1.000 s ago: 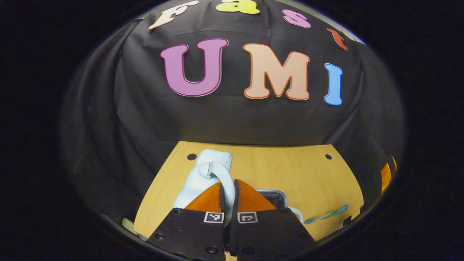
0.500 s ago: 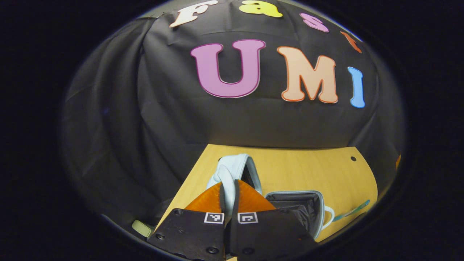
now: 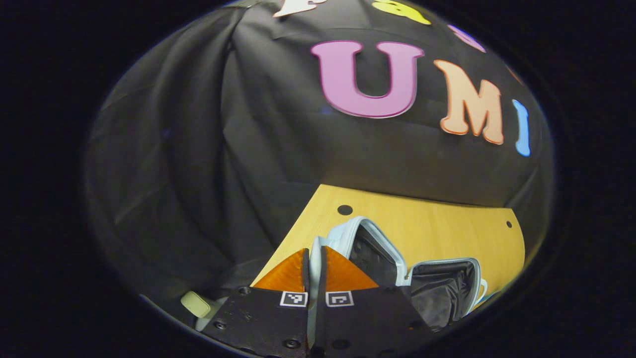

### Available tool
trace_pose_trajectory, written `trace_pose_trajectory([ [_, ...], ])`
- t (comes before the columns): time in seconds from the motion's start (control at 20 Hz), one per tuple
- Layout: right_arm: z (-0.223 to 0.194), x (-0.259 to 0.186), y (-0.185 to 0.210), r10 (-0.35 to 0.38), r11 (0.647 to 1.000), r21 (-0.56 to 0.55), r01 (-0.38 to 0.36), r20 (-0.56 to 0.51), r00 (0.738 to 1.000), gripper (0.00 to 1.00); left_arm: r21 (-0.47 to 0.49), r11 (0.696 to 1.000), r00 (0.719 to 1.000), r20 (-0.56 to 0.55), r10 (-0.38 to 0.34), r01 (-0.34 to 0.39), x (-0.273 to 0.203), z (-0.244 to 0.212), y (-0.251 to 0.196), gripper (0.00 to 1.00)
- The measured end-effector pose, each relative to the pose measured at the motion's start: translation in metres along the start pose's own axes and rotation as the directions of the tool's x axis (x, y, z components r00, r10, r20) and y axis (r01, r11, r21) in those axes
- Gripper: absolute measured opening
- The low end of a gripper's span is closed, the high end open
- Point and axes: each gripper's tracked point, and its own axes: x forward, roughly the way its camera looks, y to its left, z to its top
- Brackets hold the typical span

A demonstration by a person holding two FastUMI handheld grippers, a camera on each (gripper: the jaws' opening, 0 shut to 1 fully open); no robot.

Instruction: First open the suitcase, pack the skin care products into it, and then close the suitcase.

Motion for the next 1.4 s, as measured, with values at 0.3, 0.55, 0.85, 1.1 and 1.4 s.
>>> trace_pose_trajectory([
  [0.3,-0.005,0.003,0.012,0.01,1.0,-0.012,-0.011,-0.021,1.0,0.99,-0.125,0.991,0.989,-0.142,0.038,-0.056,0.048,-0.057,0.028,0.0],
  [0.55,-0.011,0.001,0.017,0.017,0.999,-0.032,-0.018,-0.041,0.999,0.99,-0.116,0.991,0.973,-0.227,0.046,-0.074,0.065,-0.088,0.035,0.0],
  [0.85,-0.01,-0.002,0.013,0.009,0.999,-0.04,-0.01,-0.039,0.999,0.99,-0.028,0.971,0.961,-0.147,0.232,-0.239,0.074,-0.087,0.055,0.41],
  [1.1,-0.006,-0.004,0.005,0.018,1.0,-0.026,-0.018,-0.021,1.0,0.99,-0.06,0.959,0.946,0.161,0.282,-0.276,0.026,-0.018,0.038,0.97],
  [1.4,0.001,-0.007,-0.024,0.046,0.999,0.002,-0.046,0.019,0.999,0.99,-0.049,0.979,0.909,0.364,0.204,-0.2,-0.073,0.039,-0.029,0.95],
])
